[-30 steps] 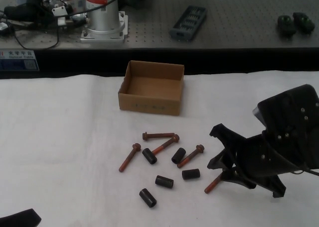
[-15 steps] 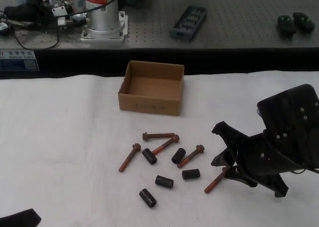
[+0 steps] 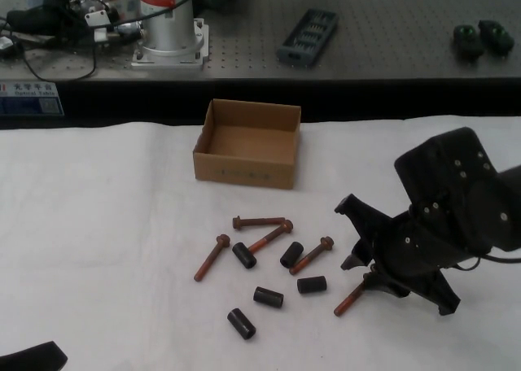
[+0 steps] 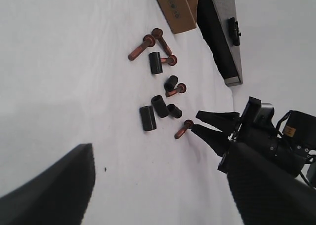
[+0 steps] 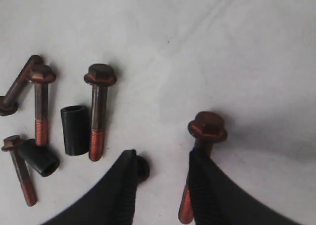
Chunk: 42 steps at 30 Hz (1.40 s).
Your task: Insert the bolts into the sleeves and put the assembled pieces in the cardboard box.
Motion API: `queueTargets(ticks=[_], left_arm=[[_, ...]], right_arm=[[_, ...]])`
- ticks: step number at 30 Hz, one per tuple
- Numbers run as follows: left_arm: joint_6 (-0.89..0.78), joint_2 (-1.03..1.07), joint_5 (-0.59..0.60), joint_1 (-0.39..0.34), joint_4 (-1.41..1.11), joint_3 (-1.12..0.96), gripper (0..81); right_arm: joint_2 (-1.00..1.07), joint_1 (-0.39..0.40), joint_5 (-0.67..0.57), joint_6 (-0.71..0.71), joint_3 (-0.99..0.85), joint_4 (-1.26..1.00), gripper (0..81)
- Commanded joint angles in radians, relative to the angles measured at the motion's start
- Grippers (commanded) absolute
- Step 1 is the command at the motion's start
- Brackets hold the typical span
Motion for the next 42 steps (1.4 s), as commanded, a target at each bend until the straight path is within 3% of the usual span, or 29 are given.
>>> queueTargets(ticks=[1,7,13,29,31,35,42], left_arm=[[0.004,0.001,0.001,0.002,-0.002,-0.012,54.5],[0.003,0.001,-0.014,0.002,-0.002,-0.012,54.5],[0.003,0.001,-0.102,0.002,-0.002,-0.012,54.5],[0.003,0.001,-0.105,0.002,-0.002,-0.012,54.5],[0.003,0.001,-0.105,0.002,-0.002,-0.012,54.5],[0.006,0.001,-0.105,0.002,-0.002,-0.012,54.5],[0.011,0.001,-0.105,0.002,-0.005,-0.012,54.5]], right_arm=[[0.024,0.003,0.0,-0.007,-0.024,0.042,25.0],[0.032,0.003,-0.005,-0.007,-0.031,0.102,25.0],[0.032,0.003,0.022,-0.007,-0.031,0.105,25.0],[0.12,0.003,-0.054,-0.007,-0.035,0.08,24.8],[0.12,0.003,-0.065,-0.007,-0.035,0.093,20.9],[0.115,0.001,-0.1,-0.078,-0.037,0.095,2.2],[0.026,0.001,-0.116,-0.205,-0.037,0.104,2.9]])
